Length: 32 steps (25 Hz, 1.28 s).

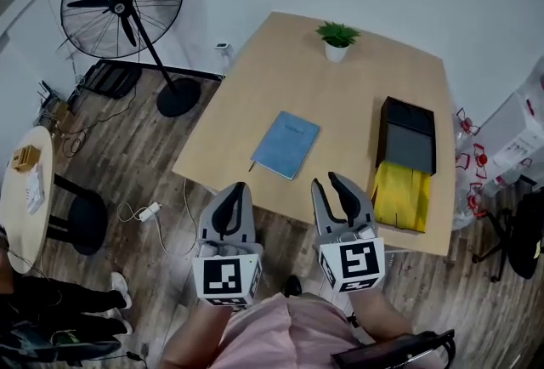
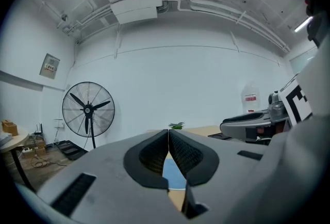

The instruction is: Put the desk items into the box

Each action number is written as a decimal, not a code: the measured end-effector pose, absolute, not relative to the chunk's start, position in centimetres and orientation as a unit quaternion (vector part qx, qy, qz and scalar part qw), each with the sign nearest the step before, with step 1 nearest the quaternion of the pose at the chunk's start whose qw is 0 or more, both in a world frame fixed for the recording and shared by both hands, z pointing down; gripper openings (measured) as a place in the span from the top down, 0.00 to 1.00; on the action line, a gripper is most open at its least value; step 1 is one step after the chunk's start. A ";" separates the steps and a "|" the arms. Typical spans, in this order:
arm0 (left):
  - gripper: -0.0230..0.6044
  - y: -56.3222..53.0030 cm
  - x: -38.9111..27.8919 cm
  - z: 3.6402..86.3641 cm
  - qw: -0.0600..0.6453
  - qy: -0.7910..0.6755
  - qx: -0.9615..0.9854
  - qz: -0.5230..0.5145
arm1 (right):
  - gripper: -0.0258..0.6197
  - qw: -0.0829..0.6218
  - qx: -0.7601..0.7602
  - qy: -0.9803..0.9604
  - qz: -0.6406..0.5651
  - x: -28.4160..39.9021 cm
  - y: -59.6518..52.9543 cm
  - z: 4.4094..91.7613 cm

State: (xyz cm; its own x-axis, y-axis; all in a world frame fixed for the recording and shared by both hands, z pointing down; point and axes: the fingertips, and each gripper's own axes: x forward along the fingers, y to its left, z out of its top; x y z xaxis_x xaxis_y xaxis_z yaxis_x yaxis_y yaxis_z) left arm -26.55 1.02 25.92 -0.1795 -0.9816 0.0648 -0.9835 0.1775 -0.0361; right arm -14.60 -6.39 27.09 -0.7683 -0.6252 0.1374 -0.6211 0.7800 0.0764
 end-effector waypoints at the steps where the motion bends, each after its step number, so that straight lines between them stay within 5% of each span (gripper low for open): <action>1: 0.94 0.2 -27.1 26.1 0.013 -0.764 0.644 0.035 | 0.80 0.079 0.336 -0.938 -0.012 -14.9 -7.0 27.3; 32: 0.94 -18.4 -34.0 46.4 0.155 -0.531 0.807 0.207 | 0.75 0.179 0.516 -0.802 0.240 -22.7 -19.4 48.0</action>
